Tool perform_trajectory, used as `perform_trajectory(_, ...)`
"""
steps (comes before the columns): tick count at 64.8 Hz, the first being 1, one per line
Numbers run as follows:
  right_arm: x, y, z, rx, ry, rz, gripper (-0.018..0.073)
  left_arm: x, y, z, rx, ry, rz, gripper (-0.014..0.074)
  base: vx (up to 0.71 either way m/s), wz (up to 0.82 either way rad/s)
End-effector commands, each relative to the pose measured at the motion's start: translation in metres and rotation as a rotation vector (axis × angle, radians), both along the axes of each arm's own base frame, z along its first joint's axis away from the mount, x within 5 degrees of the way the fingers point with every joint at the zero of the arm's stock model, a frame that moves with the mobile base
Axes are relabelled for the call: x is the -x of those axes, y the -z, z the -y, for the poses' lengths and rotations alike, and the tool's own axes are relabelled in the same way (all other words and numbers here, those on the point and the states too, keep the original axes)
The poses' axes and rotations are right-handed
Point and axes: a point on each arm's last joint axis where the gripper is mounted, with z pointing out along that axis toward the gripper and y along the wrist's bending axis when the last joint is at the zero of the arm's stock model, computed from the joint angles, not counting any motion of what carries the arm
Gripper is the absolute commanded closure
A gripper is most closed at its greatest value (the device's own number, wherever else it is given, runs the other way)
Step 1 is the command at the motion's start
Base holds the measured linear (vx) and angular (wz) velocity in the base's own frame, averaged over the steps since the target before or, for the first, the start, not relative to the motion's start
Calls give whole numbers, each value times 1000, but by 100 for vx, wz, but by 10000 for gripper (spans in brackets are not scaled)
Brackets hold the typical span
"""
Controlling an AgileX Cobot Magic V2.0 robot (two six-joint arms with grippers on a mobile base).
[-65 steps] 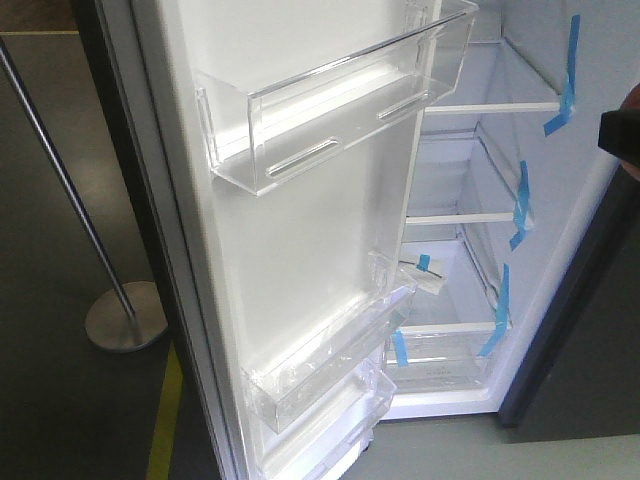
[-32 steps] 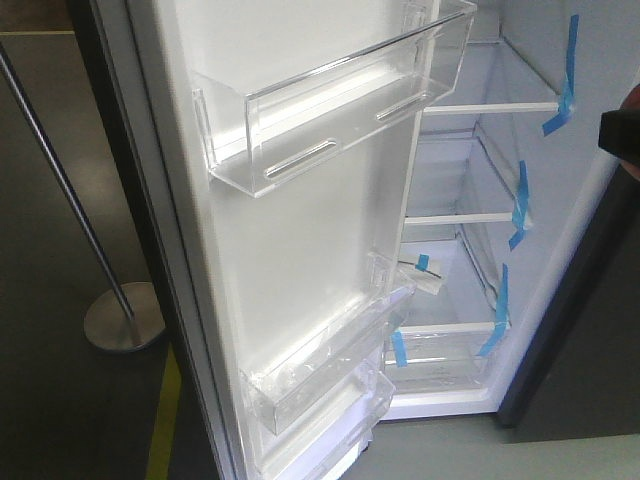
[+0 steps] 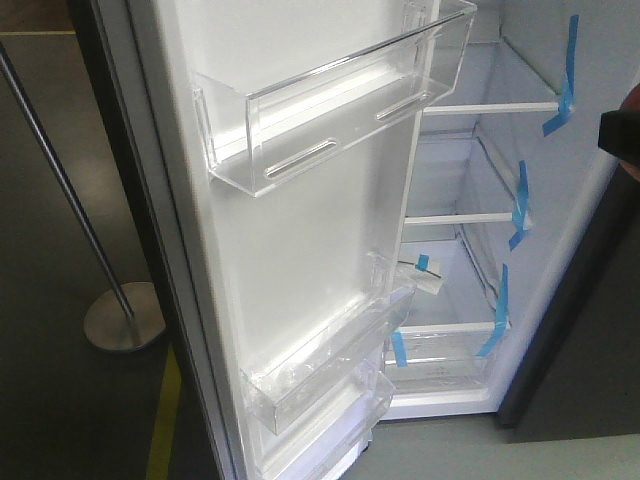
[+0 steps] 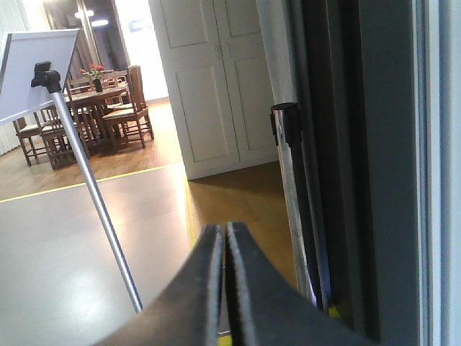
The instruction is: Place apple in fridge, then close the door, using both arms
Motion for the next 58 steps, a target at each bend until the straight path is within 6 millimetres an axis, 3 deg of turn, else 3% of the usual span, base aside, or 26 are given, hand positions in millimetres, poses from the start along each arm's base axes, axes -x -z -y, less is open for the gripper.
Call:
perform_trajectory(1,2,-16,1,-38,33,94,500,3,-14,1,18,20,103,603,0,0)
perform_trajectory(58,2,-16,1,-39,33,94,500,3,-14,1,18,20,103,603,0,0)
